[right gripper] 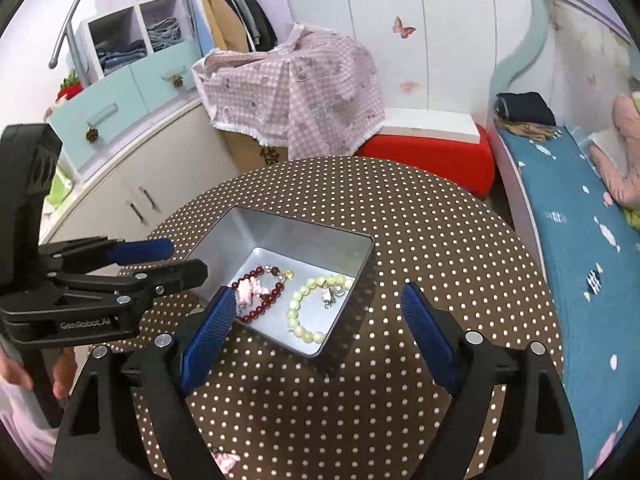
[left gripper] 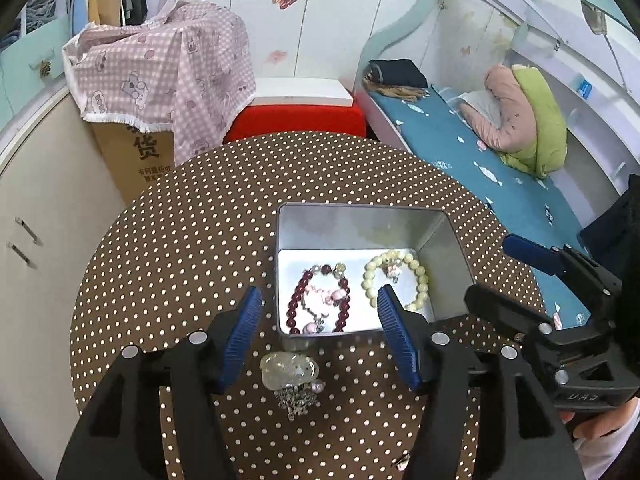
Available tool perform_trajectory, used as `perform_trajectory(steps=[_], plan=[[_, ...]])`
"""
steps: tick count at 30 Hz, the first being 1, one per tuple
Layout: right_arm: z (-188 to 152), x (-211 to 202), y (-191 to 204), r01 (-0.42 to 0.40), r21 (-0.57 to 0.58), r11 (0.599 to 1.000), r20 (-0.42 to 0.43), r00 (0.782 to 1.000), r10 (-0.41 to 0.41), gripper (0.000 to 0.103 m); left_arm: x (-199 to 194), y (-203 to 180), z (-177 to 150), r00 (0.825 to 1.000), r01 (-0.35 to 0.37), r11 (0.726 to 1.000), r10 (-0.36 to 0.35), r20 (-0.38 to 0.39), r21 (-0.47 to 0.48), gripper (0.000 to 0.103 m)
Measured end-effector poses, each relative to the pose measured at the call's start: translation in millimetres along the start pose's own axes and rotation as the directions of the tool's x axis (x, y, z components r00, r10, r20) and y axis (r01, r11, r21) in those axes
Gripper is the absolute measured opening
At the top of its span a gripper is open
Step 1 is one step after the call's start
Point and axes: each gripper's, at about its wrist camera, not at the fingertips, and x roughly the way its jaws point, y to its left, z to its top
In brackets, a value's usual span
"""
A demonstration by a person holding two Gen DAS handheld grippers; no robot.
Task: Organize jewelry
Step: 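Raise both open tools away from the box, then lower the right tool and grasp the pink charm on the table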
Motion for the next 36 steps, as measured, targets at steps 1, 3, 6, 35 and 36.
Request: perform_trajectory(steps=[1, 3, 6, 35, 36], plan=[[-1.4, -1.3, 0.5, 0.001, 0.000, 1.000, 0.000, 1.000, -0.001, 0.082, -1.2, 0.1, -2.1, 1.000, -0.007, 1.000, 0.007, -0.001, 0.002, 0.058], [-4.1, -5.1, 2.0, 0.008, 0.001, 1.000, -0.001, 1.000, -0.008, 0.082, -3.4, 0.3, -5.4, 1.000, -0.012, 1.000, 0.012, -0.004, 0.002, 0.058], [-7.7, -11.5, 5.7, 0.017, 0.004, 1.000, -0.001, 1.000, -0.017, 0.082, -6.6, 2.1, -10.6, 1.000, -0.011, 1.000, 0.011, -0.016, -0.007, 0.060], [-121.5, -28.9, 57.3, 0.012, 0.099, 0.995, -0.067, 0.998, -0.005, 0.084, -34.9, 39.8, -110.1, 0.996, 0.006, 0.994, -0.016, -0.088, -0.113, 0.073], [-124.3, -29.5, 59.3, 0.015, 0.098, 0.995, -0.063, 0.998, -0.009, 0.084, -36.3, 40.9, -111.9, 0.997, -0.002, 0.993, -0.008, -0.083, -0.115, 0.073]])
